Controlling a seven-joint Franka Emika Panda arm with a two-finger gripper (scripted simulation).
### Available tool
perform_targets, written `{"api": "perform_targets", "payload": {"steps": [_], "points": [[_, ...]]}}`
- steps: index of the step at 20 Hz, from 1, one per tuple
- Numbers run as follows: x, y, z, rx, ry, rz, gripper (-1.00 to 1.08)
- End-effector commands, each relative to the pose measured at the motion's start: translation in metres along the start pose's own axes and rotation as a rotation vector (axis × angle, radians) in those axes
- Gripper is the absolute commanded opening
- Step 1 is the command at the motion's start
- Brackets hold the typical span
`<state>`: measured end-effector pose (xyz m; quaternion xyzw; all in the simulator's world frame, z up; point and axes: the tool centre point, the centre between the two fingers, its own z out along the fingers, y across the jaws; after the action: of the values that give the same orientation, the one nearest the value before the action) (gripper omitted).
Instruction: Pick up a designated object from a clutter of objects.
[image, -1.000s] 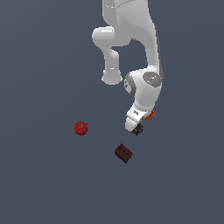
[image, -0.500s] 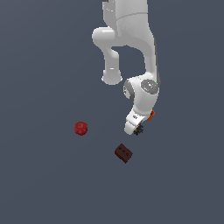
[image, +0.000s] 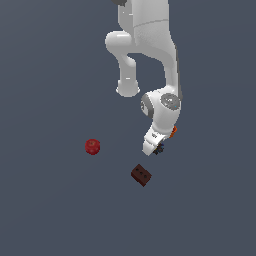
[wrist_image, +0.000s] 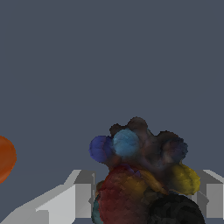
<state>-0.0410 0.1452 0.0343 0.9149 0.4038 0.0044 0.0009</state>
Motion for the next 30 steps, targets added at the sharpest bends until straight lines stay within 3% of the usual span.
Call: {"api": "perform_targets", "payload": {"steps": [1,16,30], "points": [[-0.003,-0.001,0.005,0.005,-0.007,0.001,-1.00],[0.000,-0.002,-0.020,0.000,0.000,0.000,-1.00],[0.002,-0.011,-0.131,0.002,-0.002,-0.002,-1.00]]}}
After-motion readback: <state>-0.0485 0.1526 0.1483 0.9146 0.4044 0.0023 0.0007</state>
